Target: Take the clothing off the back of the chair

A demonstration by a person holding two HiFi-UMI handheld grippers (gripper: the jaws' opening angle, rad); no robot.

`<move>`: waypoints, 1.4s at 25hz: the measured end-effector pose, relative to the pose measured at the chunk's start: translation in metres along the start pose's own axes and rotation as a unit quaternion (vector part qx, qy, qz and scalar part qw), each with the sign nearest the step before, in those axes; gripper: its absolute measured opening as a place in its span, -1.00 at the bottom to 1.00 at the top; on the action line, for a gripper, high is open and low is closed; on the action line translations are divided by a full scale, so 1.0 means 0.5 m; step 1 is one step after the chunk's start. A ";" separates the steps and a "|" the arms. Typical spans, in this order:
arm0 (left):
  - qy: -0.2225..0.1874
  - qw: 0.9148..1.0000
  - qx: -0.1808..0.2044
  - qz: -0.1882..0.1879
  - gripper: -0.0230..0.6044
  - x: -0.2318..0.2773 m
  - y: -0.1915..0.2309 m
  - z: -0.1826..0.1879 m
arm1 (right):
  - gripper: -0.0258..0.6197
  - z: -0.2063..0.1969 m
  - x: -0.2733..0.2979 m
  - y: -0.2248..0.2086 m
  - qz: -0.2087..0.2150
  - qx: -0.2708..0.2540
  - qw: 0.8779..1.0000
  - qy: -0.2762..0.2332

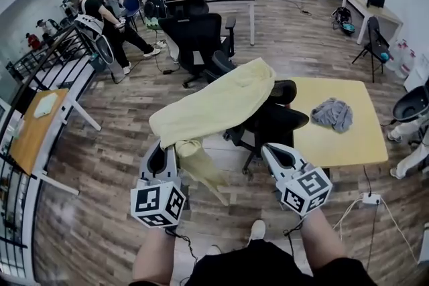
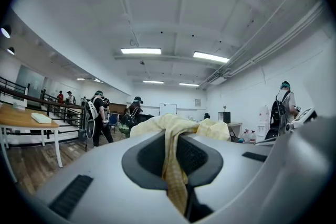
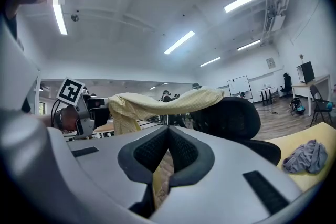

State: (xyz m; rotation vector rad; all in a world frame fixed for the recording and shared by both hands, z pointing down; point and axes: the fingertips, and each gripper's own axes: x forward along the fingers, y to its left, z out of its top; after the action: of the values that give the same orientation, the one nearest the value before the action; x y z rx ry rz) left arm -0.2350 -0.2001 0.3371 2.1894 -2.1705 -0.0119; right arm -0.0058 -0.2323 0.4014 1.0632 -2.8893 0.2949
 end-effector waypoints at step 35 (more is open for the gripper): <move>0.053 0.963 -0.013 -0.263 -0.78 -0.341 0.063 -0.170 | -0.88 -0.136 -0.102 0.402 -0.152 0.004 0.988 0.023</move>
State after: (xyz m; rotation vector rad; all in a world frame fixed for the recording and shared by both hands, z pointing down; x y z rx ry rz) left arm -0.2643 -0.0269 0.4173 2.6092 -1.4693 0.0513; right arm -0.0979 -0.0367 0.4301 1.4512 -2.6345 0.3100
